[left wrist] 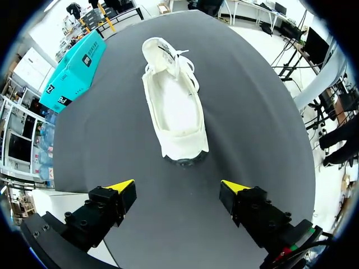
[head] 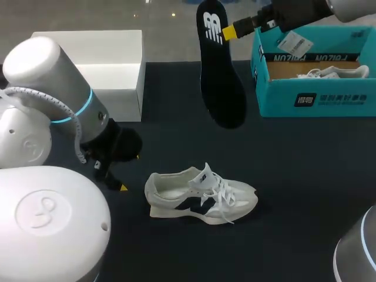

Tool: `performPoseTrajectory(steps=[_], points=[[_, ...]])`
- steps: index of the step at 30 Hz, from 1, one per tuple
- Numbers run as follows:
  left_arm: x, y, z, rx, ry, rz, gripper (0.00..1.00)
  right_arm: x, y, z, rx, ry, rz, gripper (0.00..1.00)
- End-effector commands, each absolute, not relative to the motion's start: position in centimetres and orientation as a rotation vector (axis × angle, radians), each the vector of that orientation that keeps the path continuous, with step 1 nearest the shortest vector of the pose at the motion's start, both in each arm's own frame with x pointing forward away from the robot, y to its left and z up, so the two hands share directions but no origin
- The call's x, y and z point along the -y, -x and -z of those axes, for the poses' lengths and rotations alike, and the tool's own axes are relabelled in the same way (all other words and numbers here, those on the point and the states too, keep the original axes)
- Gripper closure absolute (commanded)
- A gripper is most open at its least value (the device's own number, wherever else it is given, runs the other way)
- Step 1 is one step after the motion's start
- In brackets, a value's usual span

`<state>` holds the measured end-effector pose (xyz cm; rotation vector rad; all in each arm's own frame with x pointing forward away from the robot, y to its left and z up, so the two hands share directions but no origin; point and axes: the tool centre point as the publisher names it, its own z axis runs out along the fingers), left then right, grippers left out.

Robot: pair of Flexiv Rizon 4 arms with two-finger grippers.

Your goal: Take the shoe out of the shoebox, open the shoe tongue, remove and reinsert the insole, then place the shoe into the shoebox

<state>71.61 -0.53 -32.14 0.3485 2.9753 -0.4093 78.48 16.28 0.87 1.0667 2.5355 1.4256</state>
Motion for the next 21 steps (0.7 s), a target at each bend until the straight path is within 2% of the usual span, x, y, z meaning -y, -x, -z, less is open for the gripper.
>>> performPoseTrajectory(steps=[1,21], points=[[0.5,-71.51,32.18,-2.973,-0.349,0.406,0.0,-16.42,-78.56,-0.8,-2.535,-1.069,-1.426,1.0],[0.23,-72.08,31.2,-2.972,-0.394,0.42,0.0,-16.42,-78.56,-0.8,-2.535,-1.069,-1.426,1.0]])
